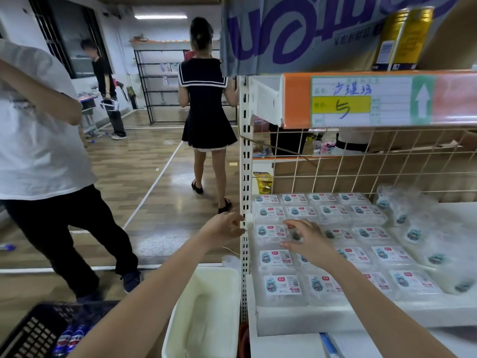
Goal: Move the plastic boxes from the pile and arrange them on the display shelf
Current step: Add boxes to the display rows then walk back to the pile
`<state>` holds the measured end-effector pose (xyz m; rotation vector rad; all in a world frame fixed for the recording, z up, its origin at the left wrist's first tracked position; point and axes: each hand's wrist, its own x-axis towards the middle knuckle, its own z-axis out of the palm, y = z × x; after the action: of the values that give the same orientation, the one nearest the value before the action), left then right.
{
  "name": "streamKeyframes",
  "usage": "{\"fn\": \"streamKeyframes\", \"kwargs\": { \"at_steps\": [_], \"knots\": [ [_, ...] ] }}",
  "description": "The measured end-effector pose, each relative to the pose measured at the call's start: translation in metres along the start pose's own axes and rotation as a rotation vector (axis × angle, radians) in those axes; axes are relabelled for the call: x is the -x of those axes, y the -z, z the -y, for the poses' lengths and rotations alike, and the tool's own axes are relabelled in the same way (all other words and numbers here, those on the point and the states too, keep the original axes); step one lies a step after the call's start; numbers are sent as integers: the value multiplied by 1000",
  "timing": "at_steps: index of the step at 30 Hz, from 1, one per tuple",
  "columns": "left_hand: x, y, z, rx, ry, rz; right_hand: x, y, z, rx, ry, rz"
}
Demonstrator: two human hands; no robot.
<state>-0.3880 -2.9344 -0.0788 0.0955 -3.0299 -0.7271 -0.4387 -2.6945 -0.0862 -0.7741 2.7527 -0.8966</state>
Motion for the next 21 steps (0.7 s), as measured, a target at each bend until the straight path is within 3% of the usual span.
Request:
{"fn": "streamKeyframes", "kwargs": {
  "at_steps": [6, 12, 21],
  "knots": [
    [1, 13, -18, -112, -53, -75, 3, 8, 3, -17, -18, 20],
    [-21, 26, -70, -223, -232, -180, 0, 49, -1, 85, -16, -23],
    [-64, -16, -177, -575, -408, 4, 17, 116, -44, 607, -148, -25]
  ]
}}
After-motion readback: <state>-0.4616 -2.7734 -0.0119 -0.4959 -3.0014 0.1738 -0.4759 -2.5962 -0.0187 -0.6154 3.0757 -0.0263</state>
